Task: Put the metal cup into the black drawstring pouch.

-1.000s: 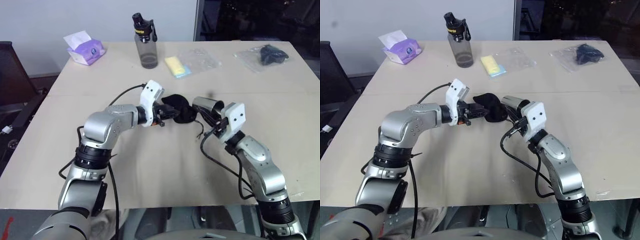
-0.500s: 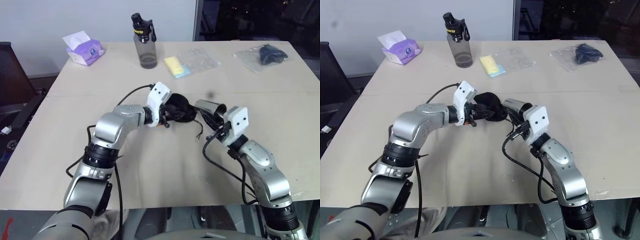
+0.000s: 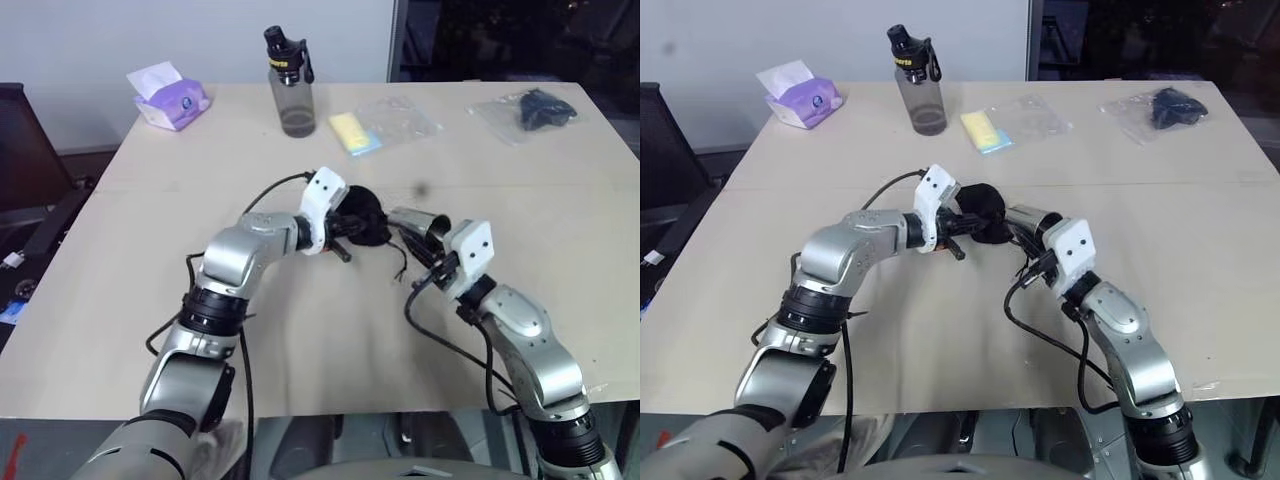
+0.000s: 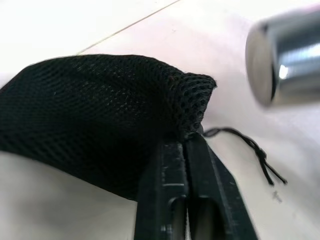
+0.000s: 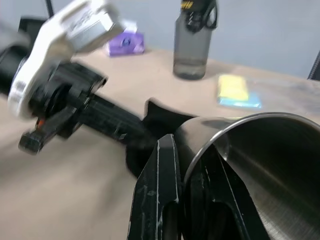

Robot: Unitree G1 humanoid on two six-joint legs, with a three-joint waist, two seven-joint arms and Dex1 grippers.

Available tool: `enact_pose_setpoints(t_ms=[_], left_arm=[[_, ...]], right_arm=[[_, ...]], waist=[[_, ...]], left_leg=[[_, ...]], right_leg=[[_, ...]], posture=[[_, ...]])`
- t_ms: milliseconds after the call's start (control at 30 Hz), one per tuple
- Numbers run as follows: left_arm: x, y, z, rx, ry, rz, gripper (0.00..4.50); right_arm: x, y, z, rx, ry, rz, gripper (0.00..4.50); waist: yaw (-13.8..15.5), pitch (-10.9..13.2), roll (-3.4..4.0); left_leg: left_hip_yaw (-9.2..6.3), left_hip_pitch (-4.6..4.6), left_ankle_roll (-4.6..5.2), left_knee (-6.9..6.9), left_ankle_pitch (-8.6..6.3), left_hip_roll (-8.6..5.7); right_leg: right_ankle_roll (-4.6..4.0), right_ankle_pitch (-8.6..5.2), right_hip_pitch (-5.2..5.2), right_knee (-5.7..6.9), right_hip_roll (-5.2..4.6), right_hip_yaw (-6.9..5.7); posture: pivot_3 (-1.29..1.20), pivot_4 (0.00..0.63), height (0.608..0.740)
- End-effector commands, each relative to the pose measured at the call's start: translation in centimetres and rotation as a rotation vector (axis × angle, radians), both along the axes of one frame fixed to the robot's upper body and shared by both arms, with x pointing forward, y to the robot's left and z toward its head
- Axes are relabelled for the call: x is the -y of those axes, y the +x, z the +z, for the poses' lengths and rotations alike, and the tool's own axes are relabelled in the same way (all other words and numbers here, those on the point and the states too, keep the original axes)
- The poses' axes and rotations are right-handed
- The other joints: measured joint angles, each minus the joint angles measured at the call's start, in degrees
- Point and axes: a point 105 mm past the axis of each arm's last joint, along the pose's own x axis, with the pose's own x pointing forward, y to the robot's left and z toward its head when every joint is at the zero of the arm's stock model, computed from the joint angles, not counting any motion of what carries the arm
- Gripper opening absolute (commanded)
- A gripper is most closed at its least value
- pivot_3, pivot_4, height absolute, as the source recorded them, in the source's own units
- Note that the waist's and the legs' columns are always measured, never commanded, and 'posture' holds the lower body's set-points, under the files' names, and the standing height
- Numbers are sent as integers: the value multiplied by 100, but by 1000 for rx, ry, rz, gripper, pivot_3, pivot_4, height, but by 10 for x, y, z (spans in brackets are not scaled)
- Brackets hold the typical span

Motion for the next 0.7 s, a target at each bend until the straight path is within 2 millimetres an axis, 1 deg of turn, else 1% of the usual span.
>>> enact_pose_setpoints(t_ms=[33, 200, 300, 400, 500, 633, 700], left_arm=[[2, -1, 27, 6, -108, -5, 32], [-2, -3, 40, -66, -200, 12, 32], [0, -5, 48, -93, -245, 2, 32], [3, -10, 55, -117, -284, -26, 32], [6, -19, 54, -139, -268, -76, 32], [8, -28, 52, -160, -257, -116, 32], [8, -29, 52, -164, -255, -124, 32]], right_arm=[[-7, -6, 16, 75, 30, 22, 0], [-14, -7, 22, 78, 93, 39, 0], [-20, -5, 18, 71, 91, 49, 0], [-24, 1, 16, 71, 99, 39, 0], [-25, 11, 16, 73, 131, 7, 0], [-22, 22, 21, 57, 240, -43, 0], [-20, 26, 27, 23, 353, -55, 0]], waist=[[-3, 0, 0], [-7, 0, 0], [-2, 0, 0], [-4, 0, 0], [-16, 0, 0], [-13, 0, 0], [-12, 0, 0]], left_leg=[[-2, 0, 0, 0, 0, 1], [-5, 0, -3, 1, 2, 2], [-5, 0, -8, 4, 5, 1], [-5, 0, -10, 4, 6, 1], [-2, 1, -18, 4, 10, 2], [-5, 1, -24, 3, 13, 3], [-5, 1, -24, 2, 13, 3]], right_leg=[[0, 0, 0, 0, 1, -2], [0, 0, 0, 1, 3, -3], [0, 0, 2, 0, 2, -3], [0, 0, 2, 1, 2, -4], [0, 1, 2, 1, 4, -1], [-1, 1, 1, 2, 5, -1], [-2, 2, 0, 2, 4, 0]], posture=[[0, 150, 740], [0, 150, 740], [0, 150, 740], [0, 150, 740], [0, 150, 740], [0, 150, 740], [0, 150, 740]])
